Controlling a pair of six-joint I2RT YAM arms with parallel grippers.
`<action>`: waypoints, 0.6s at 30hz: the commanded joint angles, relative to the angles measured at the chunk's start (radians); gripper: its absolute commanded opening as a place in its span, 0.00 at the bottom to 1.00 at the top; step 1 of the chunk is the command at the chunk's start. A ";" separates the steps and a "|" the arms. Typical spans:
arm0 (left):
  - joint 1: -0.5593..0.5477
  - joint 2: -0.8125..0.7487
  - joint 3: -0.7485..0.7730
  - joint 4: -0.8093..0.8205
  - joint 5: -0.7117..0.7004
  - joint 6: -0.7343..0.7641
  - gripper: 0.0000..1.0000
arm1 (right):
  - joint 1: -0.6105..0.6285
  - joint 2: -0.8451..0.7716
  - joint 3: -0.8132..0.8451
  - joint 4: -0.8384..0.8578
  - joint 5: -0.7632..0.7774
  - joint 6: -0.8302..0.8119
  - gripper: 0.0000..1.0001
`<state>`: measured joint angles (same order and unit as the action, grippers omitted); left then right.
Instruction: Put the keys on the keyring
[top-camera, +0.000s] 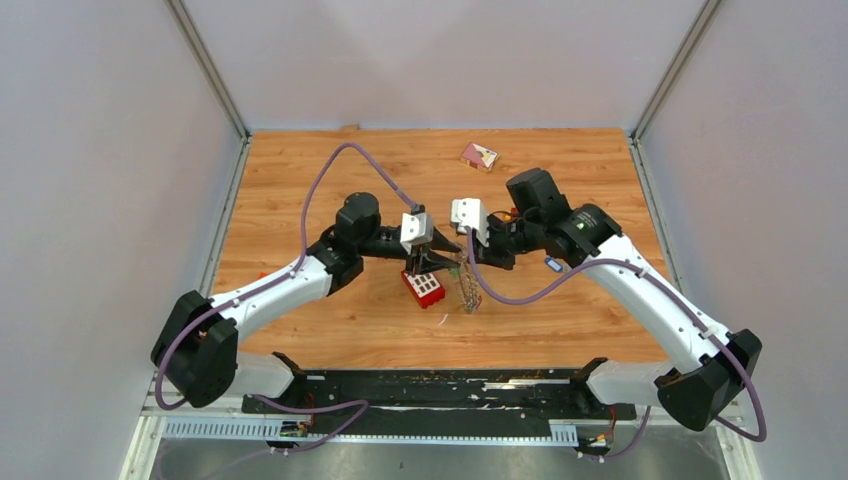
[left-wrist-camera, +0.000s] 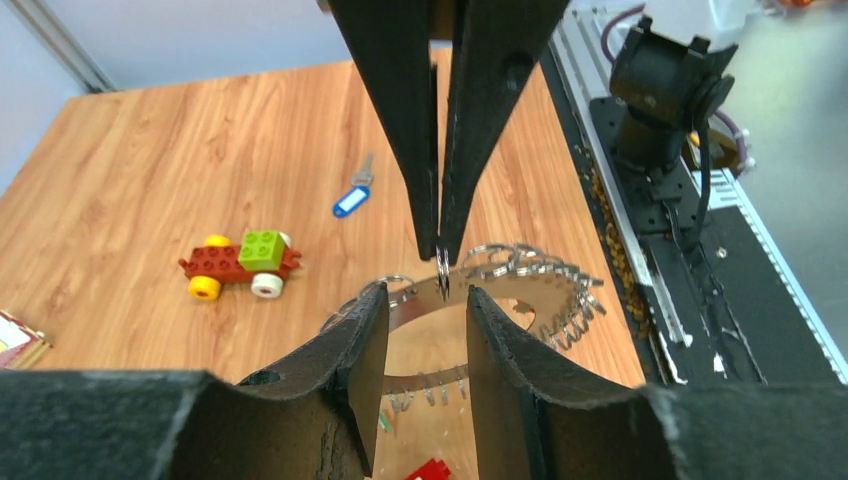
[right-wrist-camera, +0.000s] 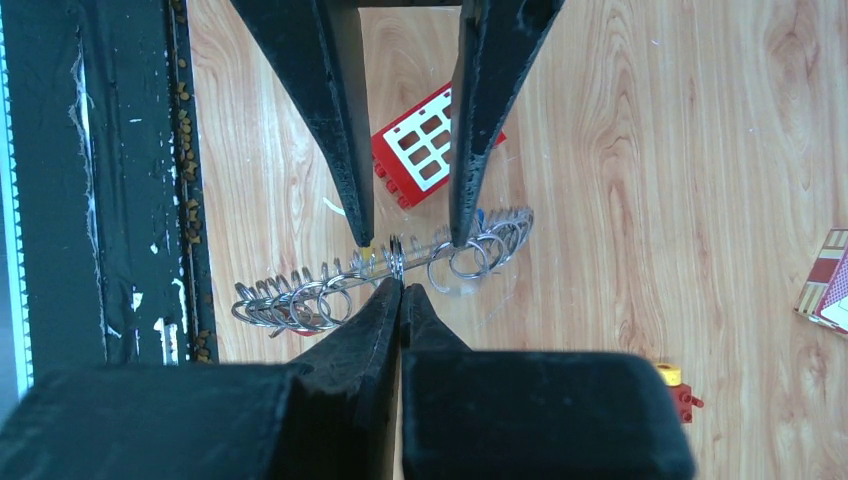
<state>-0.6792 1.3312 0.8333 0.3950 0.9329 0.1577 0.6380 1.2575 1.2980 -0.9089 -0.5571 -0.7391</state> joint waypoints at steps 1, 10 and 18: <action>-0.017 -0.013 0.030 -0.131 0.012 0.144 0.41 | 0.019 -0.002 0.063 -0.007 0.013 -0.001 0.00; -0.033 0.005 0.046 -0.124 0.010 0.143 0.35 | 0.036 0.021 0.060 -0.007 0.030 0.009 0.00; -0.033 -0.015 0.010 -0.073 0.013 0.125 0.33 | 0.038 0.023 0.053 -0.008 0.043 0.005 0.00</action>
<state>-0.7067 1.3319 0.8406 0.2649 0.9337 0.2783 0.6712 1.2900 1.3121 -0.9428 -0.5125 -0.7353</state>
